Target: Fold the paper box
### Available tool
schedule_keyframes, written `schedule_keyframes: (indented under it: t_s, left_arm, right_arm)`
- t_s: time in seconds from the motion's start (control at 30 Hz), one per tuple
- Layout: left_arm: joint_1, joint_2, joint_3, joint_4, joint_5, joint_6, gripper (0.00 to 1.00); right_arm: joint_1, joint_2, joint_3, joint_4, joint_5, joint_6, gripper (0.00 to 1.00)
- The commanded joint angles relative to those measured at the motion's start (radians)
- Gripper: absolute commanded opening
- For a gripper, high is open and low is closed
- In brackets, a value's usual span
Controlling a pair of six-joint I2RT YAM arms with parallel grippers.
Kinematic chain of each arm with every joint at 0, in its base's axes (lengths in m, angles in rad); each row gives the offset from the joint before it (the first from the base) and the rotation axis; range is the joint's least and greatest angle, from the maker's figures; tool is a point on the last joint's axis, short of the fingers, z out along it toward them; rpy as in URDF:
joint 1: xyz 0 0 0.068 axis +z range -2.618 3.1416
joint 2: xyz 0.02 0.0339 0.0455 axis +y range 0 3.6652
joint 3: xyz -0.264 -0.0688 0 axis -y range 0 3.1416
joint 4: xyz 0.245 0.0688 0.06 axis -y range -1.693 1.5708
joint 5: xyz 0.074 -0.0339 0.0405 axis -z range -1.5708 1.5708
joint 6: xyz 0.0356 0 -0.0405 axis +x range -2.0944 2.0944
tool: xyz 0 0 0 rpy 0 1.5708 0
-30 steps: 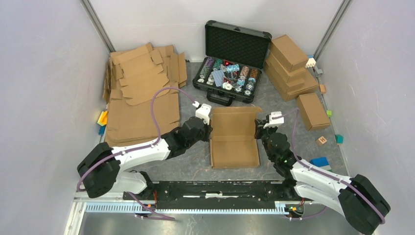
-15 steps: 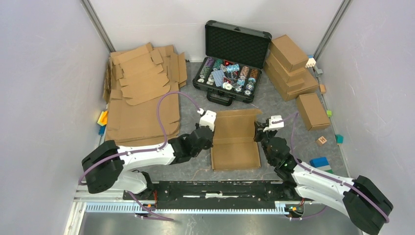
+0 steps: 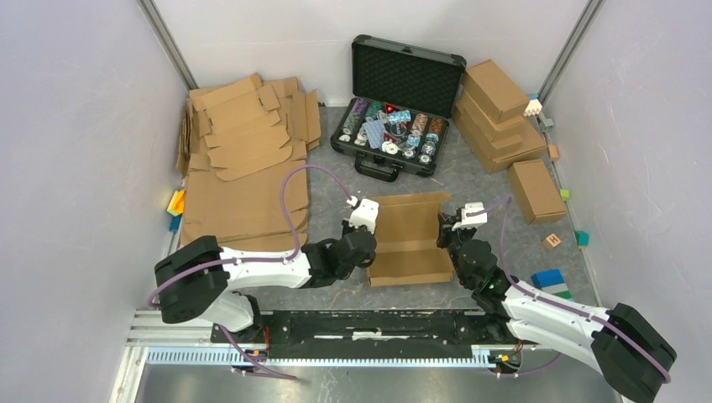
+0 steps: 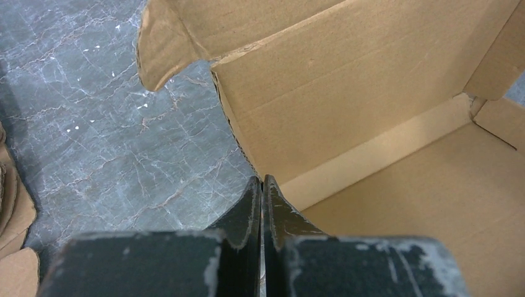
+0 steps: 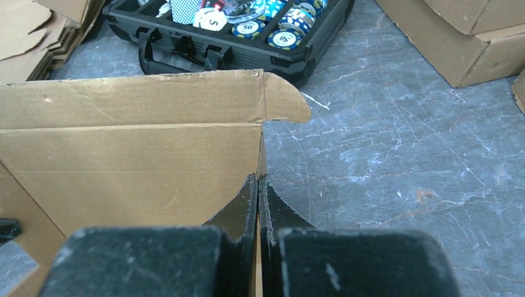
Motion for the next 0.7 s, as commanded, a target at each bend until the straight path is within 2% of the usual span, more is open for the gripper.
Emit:
schedule_keyframes:
  t_s: [0.0, 0.27, 0.5, 0.67]
  left_arm:
    - [-0.023, 0.016, 0.04, 0.127, 0.021, -0.069, 0.02]
    - [-0.024, 0.015, 0.077, 0.071, 0.067, -0.086, 0.02]
    - [-0.024, 0.01, 0.042, 0.096, 0.132, -0.115, 0.02]
    - [-0.016, -0.019, 0.06, 0.037, 0.186, -0.126, 0.11]
  right_arm:
    - [0.031, 0.001, -0.007, -0.002, -0.059, 0.037, 0.0]
    - [0.031, 0.008, 0.031, -0.085, -0.058, 0.016, 0.0]
    - [0.031, 0.012, 0.037, -0.146, -0.06, 0.028, 0.0]
    - [0.031, 0.001, 0.025, -0.162, -0.044, 0.033, 0.0]
